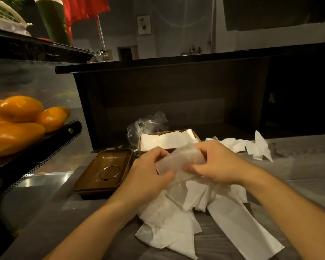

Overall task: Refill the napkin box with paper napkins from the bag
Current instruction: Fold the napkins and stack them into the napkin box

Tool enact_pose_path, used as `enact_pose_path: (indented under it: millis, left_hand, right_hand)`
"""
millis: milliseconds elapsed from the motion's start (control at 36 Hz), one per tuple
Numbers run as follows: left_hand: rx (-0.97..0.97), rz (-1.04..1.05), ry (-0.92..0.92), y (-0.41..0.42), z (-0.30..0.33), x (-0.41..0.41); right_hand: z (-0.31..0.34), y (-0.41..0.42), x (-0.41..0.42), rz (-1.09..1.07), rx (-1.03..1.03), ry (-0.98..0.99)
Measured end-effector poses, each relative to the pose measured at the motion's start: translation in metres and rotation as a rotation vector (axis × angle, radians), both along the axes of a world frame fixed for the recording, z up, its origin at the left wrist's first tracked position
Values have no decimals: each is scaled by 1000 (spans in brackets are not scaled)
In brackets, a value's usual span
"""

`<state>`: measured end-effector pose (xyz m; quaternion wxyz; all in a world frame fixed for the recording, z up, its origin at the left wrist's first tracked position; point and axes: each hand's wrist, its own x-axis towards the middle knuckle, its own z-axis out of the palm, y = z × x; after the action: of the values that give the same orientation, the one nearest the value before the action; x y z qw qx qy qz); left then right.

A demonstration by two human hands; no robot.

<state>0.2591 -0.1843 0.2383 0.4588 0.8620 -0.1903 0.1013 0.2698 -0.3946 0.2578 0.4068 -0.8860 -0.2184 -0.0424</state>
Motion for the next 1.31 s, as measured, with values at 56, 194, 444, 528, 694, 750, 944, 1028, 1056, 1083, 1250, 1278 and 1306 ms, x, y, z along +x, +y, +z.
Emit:
enact_pose_path:
  millis: [56, 194, 444, 528, 694, 750, 944, 1028, 1056, 1083, 1250, 1278, 1306]
  left_hand:
    - [72, 14, 46, -2, -3, 0]
    - [100, -5, 23, -6, -4, -2]
    - [146, -25, -37, -2, -4, -3]
    - [48, -34, -36, -5, 3, -7]
    - [-135, -359, 340, 2, 33, -14]
    - [-206, -487, 505, 3, 38, -21]
    - [-441, -531, 630, -2, 28, -21]
    - [-373, -490, 564, -3, 28, -19]
    - [-340, -480, 549, -3, 27, -19]
    - [-316, -482, 537, -4, 28, -19]
    - [-363, -489, 566, -3, 29, -20]
    - [-342, -465, 552, -4, 29, -20]
    - [-320, -427, 533, -5, 28, -19]
  right_hand:
    - [-1, -1, 2, -9, -77, 36]
    - [-4, -1, 3, -7, -65, 51]
    - [1, -7, 1, -3, 15, -4]
    - [6, 0, -3, 7, 139, -121]
    - [15, 10, -15, 184, 101, -70]
    - [15, 14, -16, 218, 99, -40]
    - [14, 21, -19, 207, 148, -56]
    - [12, 23, -16, 142, 128, -100]
    - [12, 23, -16, 133, 137, -100]
    - [11, 23, -16, 127, 145, -103]
    - [10, 21, -13, 145, 105, -145]
    - [10, 21, -13, 146, 105, -148]
    - [9, 22, -12, 140, 111, -163]
